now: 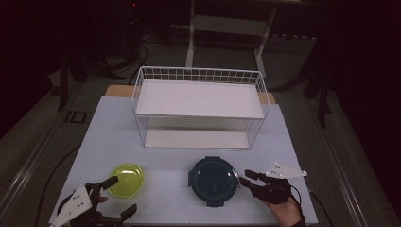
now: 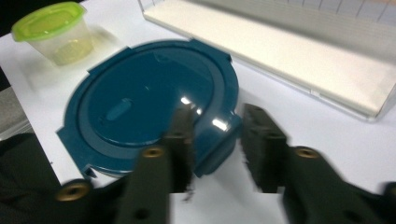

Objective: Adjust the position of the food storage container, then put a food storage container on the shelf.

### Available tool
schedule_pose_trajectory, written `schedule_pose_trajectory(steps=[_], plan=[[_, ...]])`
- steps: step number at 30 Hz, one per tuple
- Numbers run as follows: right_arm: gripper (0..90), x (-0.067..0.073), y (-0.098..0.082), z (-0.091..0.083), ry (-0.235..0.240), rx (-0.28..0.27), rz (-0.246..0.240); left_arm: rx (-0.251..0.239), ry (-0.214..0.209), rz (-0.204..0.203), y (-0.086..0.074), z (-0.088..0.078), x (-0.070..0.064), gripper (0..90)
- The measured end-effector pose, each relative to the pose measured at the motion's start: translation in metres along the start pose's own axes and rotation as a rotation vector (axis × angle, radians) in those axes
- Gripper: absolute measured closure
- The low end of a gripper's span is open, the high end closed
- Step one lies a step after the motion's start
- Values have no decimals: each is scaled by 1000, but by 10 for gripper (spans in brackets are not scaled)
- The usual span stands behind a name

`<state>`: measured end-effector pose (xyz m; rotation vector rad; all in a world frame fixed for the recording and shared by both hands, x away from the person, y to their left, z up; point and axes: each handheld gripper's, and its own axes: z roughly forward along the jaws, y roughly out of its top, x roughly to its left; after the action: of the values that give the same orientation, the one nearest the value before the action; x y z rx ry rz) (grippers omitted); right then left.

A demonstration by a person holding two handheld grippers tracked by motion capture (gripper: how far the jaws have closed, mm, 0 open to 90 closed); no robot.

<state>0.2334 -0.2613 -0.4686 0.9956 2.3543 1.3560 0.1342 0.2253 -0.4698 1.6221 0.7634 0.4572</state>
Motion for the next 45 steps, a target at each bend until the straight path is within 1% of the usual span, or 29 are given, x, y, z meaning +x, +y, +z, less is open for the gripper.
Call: schedule_pose_trajectory(steps=[1,4,5,6,7,9,10,11,13,14,16,17,18,19,20,21,23,25,27,31,32,35,37,38,40,42,43,44,45], plan=[[554,0,0,0,0,0,0,3,-12,10,2,2,-2,0],[442,5,6,-4,-1,-15,-16,21,-38,41,12,12,-8,0],[442,5,6,-4,-1,-15,-16,21,-38,41,12,12,-8,0],[403,6,7,-6,-3,-28,-13,37,-56,55,19,19,-12,0],[307,8,10,-9,0,-59,-15,43,-70,56,22,23,-14,0],[196,10,13,-12,20,-80,-16,60,-93,51,27,31,-18,0],[163,10,15,-14,36,-86,-22,63,-105,49,30,35,-20,0],[163,10,15,-14,36,-86,-22,63,-105,49,30,35,-20,0],[129,13,19,-17,39,-104,-21,79,-139,34,36,48,-24,0],[116,14,21,-19,40,-111,-32,85,-152,25,39,53,-24,0],[114,16,23,-21,8,-126,-51,81,-187,-3,46,63,-25,0],[137,17,24,-22,-9,-137,-57,88,-200,-17,49,68,-25,0],[168,18,25,-24,-16,-141,-53,98,-209,-28,51,74,-25,0],[160,16,26,-24,10,-130,-36,110,-217,-41,54,79,-24,0],[202,14,27,-26,26,-150,-30,125,-225,-60,55,84,-24,0],[202,14,27,-26,26,-150,-30,135,-234,-78,56,90,-23,0],[185,14,27,-27,2,-135,-28,154,-247,-121,57,99,-22,0],[184,12,26,-27,7,-152,-13,188,-266,-168,56,108,-20,0],[182,10,26,-27,3,-152,0,223,-274,-193,55,117,-19,0],[161,5,24,-22,7,-118,46,274,-289,-256,51,134,-14,0],[133,2,23,-20,17,-107,74,284,-286,-267,51,137,-13,0],[119,-2,21,-14,18,-84,134,325,-287,-319,46,147,-10,0],[115,-5,19,-11,28,-73,181,347,-299,-347,43,152,-9,0],[116,-7,19,-9,46,-58,200,356,-303,-365,41,155,-9,0],[136,-9,17,-6,50,-40,233,375,-290,-383,37,159,-8,5],[135,-12,16,-2,64,-7,265,391,-291,-425,33,164,-6,6],[136,-15,15,0,79,3,286,404,-292,-429,31,167,-6,6],[136,-17,15,2,99,19,308,415,-293,-441,29,170,-6,5],[149,-22,13,7,114,49,354,422,-291,-466,28,173,-5,6]])
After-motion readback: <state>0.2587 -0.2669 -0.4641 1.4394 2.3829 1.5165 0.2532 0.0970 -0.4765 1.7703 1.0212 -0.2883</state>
